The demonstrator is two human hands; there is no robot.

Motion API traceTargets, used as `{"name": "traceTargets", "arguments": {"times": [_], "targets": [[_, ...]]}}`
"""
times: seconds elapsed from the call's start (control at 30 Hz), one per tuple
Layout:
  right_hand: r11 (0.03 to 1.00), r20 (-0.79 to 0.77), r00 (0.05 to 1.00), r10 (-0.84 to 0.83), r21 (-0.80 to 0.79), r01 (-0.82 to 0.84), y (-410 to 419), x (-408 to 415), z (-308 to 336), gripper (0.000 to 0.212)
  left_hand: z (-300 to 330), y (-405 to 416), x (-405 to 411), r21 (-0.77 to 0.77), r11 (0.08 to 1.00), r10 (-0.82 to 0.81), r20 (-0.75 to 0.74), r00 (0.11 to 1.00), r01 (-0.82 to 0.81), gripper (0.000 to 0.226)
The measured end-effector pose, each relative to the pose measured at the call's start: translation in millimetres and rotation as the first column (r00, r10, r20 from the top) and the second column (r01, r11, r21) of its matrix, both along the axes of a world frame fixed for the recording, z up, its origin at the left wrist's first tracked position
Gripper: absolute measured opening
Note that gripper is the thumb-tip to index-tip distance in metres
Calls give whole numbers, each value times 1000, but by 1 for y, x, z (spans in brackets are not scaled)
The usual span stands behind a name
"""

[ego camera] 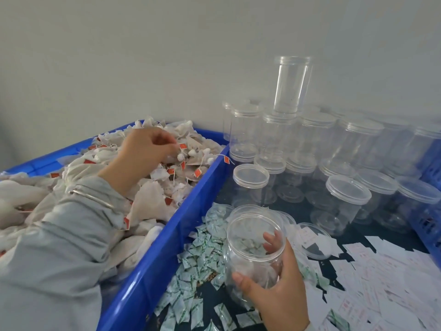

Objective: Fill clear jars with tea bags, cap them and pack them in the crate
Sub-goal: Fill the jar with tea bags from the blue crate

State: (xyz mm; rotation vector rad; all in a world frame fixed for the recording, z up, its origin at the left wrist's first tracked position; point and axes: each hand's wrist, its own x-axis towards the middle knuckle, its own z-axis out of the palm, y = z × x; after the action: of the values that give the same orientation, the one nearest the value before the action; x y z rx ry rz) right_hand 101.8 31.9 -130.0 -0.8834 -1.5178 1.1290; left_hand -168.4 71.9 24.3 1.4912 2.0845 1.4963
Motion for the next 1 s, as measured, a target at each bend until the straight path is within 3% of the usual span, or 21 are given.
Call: {"name": "traceTargets", "arguments": {"times": [0.07, 0.1, 0.2, 0.27, 0.33, 0.43, 0.47, 0.6, 0.73, 0.8, 0.9, 1.0], "targets": [[1000, 11, 1000, -7, 7, 7, -1, -1, 1, 90, -8, 0, -27, -167, 975, 112, -210, 971, -149, 8], [1000, 18, 1000, -9, 12, 9, -2, -1, 1, 92, -13, 0, -34, -281, 938, 94, -356, 930, -203, 11], [1000, 19, 1000, -20, 13, 20, -1, -1, 0, 93, -20, -1, -40, -471, 814, 15, -569, 822, -341, 41], [1000, 16, 1000, -24, 13, 24, 0, -1, -1, 93, -14, -1, -44, -493, 793, 41, -543, 839, -358, 60], [1000, 27, 1000, -16, 8, 16, 1, -1, -2, 96, -9, -6, -48, -611, 740, -21, -437, 899, -280, 67], [1000, 16, 1000, -11, -4, 11, 1, -1, -5, 96, -6, -16, -45, -852, 494, -290, -352, 890, -176, 59], [1000, 18, 1000, -12, 0, 12, 1, -1, -6, 96, -8, -16, -43, -874, 455, -338, -348, 874, -172, 52], [1000, 16, 1000, -19, 4, 19, 1, -3, -5, 96, -8, -14, -39, -831, 544, -334, -345, 877, -119, 30], [1000, 14, 1000, -12, -7, 12, 1, -2, -5, 96, -9, -11, -35, -774, 615, -333, -425, 842, -148, 25], [1000, 21, 1000, -11, -14, 12, 1, -1, -5, 96, -6, -11, -31, -737, 669, -314, -396, 863, -95, 16], [1000, 24, 1000, -14, -13, 14, 1, -1, -5, 96, -3, -13, -27, -660, 751, -281, -288, 915, 22, 7], [1000, 38, 999, -10, -4, 10, 1, -2, -3, 96, -1, -14, -22, -492, 843, -242, 12, 970, 217, 16]]}}
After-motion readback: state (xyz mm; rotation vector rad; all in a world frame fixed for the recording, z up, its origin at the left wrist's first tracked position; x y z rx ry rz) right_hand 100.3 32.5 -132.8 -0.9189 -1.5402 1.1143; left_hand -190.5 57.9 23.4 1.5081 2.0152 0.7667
